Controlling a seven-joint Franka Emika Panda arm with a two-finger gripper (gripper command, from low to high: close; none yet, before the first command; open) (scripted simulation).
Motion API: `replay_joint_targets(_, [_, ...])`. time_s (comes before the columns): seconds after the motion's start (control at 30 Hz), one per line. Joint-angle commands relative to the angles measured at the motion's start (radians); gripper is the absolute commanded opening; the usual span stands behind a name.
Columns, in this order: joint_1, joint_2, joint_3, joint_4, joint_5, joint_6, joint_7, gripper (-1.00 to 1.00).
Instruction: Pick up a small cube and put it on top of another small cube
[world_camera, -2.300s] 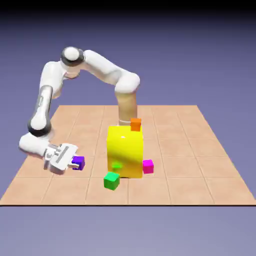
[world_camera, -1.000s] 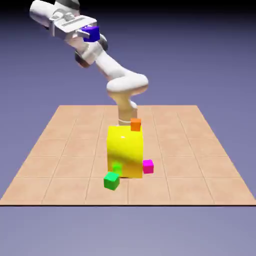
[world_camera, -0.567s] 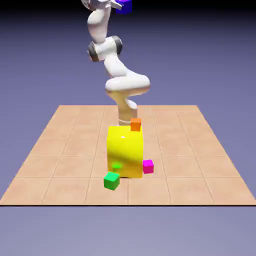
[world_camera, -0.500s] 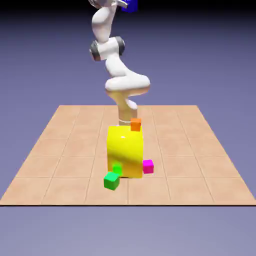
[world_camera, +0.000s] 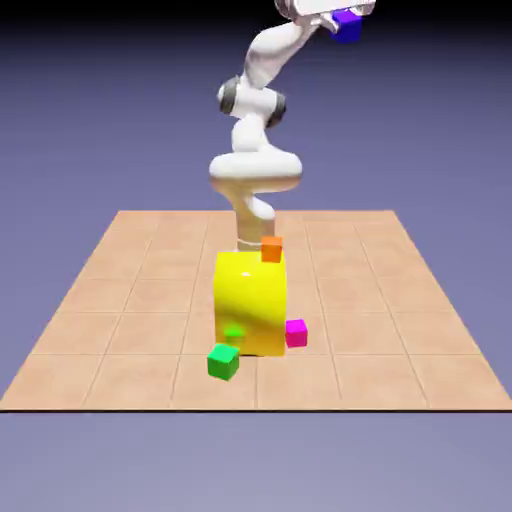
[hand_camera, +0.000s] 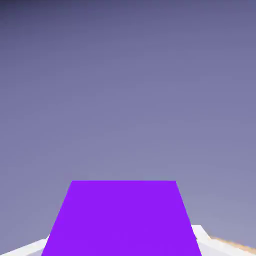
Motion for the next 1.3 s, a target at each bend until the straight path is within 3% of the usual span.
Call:
replay_joint_targets(0.0, [-0.018,-0.006,0.036,-0.003,0.001,-0.001,0.035,-1.00])
replay_joint_targets(1.27, [-0.692,-0.220,1.413,-0.118,0.160,-0.017,1.353,-1.00])
